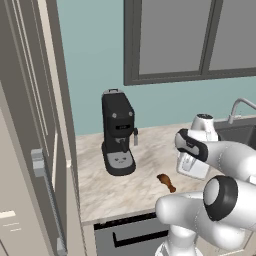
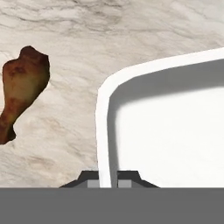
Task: Retrieve the tupperware from the cabinet, then place the raw meat into the tupperware to avoid contamination.
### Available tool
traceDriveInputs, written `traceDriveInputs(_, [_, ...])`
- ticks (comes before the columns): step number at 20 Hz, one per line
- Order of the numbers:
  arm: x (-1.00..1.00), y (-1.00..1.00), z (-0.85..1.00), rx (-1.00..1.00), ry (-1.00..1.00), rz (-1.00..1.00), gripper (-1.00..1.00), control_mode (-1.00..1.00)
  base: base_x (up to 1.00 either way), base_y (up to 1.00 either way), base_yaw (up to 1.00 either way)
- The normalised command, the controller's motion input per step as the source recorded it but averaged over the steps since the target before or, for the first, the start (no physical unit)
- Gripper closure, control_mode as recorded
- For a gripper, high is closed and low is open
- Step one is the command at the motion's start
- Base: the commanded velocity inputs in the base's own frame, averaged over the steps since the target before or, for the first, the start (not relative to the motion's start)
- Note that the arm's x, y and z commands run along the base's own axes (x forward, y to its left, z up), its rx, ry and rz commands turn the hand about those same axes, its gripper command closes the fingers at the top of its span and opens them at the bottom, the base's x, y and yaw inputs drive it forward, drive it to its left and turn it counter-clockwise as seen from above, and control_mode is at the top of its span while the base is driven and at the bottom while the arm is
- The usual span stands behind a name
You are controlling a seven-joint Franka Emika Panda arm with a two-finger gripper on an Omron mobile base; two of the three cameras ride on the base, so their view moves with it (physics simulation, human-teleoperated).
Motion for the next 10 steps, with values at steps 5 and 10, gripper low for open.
traceDriveInputs(5, [-0.06,0.00,-0.23,0.00,0.07,0.00,1.00,-1.00,0.00,0.00,0.00])
traceDriveInputs(10, [-0.05,0.00,-0.23,0.00,0.06,0.00,1.00,-1.00,0.00,0.00,0.00])
